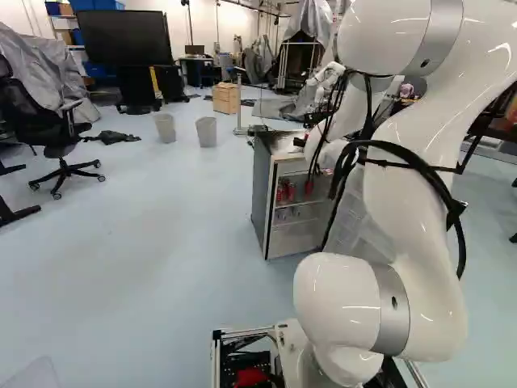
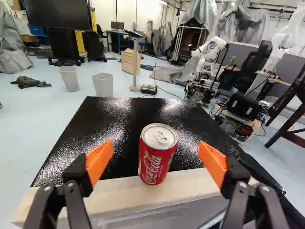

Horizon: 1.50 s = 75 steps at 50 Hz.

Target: Grab a drink from the fridge

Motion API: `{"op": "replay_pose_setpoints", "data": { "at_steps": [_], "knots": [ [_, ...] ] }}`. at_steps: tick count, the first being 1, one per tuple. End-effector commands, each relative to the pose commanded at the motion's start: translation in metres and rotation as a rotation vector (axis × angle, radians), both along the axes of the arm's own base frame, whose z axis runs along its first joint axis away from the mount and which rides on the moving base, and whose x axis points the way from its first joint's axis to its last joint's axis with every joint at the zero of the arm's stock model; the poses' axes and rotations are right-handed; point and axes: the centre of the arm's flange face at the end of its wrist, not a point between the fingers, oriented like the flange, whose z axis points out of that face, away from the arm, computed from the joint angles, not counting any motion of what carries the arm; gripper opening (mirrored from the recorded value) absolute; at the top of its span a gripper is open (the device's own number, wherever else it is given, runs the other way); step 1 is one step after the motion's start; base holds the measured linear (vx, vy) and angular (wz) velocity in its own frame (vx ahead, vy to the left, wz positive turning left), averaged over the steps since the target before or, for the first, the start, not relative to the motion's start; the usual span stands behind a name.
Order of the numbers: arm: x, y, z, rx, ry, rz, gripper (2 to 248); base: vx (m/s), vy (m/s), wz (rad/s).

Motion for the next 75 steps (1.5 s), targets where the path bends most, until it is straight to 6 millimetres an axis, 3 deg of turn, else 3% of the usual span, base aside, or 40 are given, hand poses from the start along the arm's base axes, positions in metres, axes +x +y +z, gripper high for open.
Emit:
{"op": "replay_pose_setpoints", "data": {
  "at_steps": [25,75],
  "knots": [
    [-0.041,-0.007,0.004,0.007,0.019,-0.039,247,0.000,0.000,0.000],
    [-0.099,-0.080,0.004,0.067,0.034,-0.314,247,0.000,0.000,0.000]
  ]
}}
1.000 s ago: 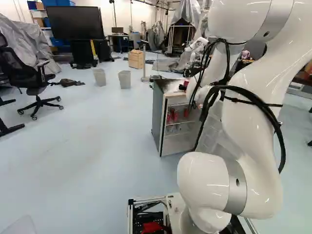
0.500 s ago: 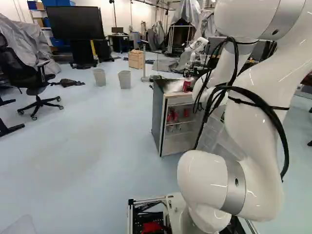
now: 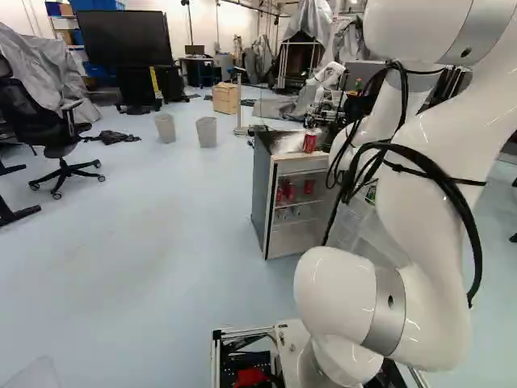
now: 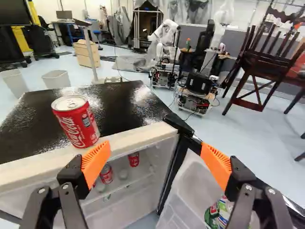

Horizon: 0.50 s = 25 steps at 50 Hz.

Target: Grab a drink from the fridge

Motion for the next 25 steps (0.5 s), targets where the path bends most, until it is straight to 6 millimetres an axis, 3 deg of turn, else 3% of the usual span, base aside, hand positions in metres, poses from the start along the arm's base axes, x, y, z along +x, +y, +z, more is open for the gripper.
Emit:
{"op": "replay_pose_setpoints", "data": {
  "at_steps": [25],
  "knots": [
    [-0.023,-0.041,-0.002,0.036,-0.001,-0.156,247,0.000,0.000,0.000]
  ]
}}
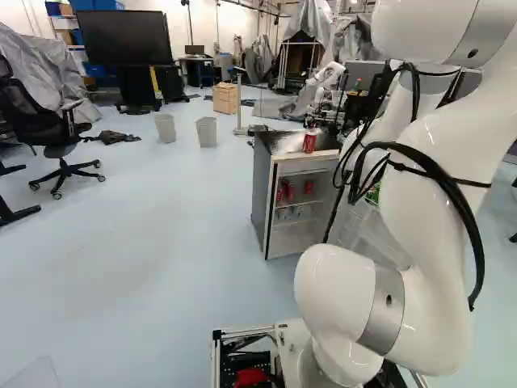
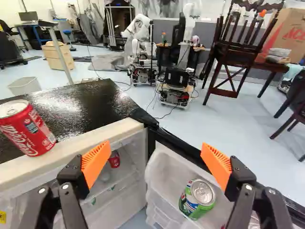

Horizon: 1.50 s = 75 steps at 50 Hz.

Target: Grab a drink from the fridge

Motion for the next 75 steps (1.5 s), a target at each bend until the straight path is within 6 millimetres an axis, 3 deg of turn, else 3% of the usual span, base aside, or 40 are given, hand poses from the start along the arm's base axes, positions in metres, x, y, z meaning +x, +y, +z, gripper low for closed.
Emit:
{"op": "replay_pose_setpoints", "data": {
  "at_steps": [44,75],
  "knots": [
    [-0.029,-0.075,-0.010,0.083,0.033,-0.232,247,0.000,0.000,0.000],
    [-0.024,-0.131,-0.015,0.068,0.012,-0.295,247,0.000,0.000,0.000]
  ]
}}
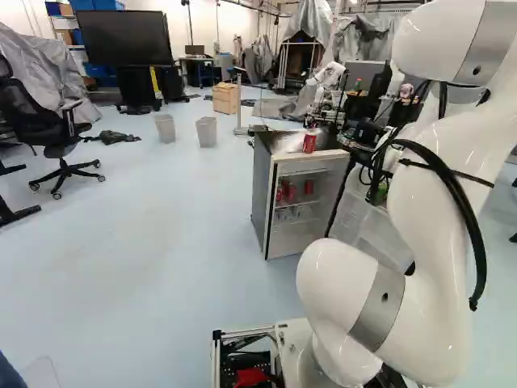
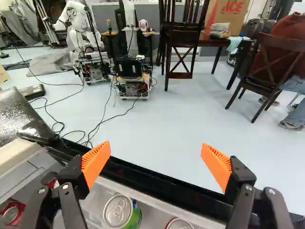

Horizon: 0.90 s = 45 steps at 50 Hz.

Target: Grab a drink from the fridge

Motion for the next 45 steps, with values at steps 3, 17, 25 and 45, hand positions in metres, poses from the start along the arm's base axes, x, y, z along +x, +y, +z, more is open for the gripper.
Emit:
{"op": "replay_pose_setpoints", "data": {
  "at_steps": [3,17,25,45],
  "knots": [
    [0.002,-0.006,-0.001,-0.002,-0.002,-0.004,247,0.000,0.000,0.000],
    [0.010,-0.031,-0.004,-0.012,-0.011,-0.023,247,0.000,0.000,0.000],
    [0.015,-0.046,-0.002,-0.016,-0.014,-0.032,247,0.000,0.000,0.000],
    [0.032,-0.078,0.003,0.037,0.031,-0.044,247,0.000,0.000,0.000]
  ]
}}
